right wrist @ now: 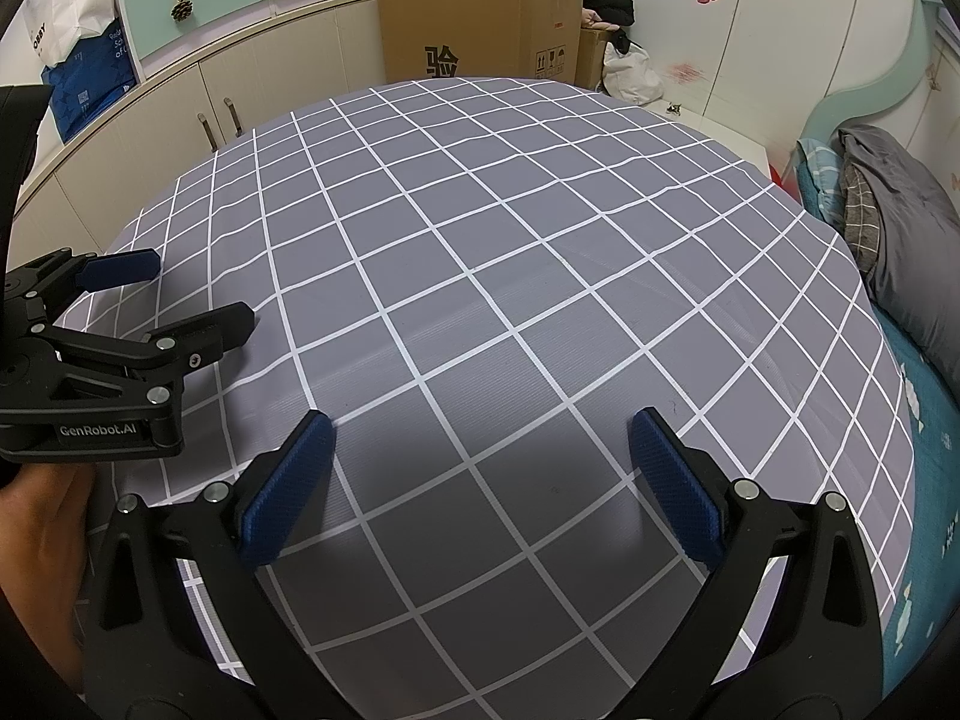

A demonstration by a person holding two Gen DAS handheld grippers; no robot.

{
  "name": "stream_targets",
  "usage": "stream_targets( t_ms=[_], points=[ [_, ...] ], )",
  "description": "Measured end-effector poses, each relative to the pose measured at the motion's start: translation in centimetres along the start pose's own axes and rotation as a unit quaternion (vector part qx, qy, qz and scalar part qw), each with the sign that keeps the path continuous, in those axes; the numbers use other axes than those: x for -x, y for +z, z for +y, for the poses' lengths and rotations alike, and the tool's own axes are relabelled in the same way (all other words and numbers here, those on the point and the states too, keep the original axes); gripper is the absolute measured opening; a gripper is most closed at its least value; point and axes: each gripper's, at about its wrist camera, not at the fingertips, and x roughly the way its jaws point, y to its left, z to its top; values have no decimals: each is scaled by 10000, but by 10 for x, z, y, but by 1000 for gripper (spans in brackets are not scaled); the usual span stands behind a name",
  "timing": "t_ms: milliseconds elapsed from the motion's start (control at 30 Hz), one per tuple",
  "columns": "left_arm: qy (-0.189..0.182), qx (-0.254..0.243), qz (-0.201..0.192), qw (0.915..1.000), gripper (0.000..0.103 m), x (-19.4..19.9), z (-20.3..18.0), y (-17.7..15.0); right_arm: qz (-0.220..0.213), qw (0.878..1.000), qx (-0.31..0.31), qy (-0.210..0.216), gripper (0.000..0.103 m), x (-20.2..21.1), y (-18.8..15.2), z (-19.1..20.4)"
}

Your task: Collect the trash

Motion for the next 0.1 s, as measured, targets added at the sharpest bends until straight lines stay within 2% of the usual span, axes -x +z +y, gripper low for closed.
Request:
stream_targets(
  t_ms=[100],
  points=[
    [1, 1, -1, 10000, 99, 0, -1, 0, 0, 10000, 0, 1, 97, 0, 0, 0]
  ],
)
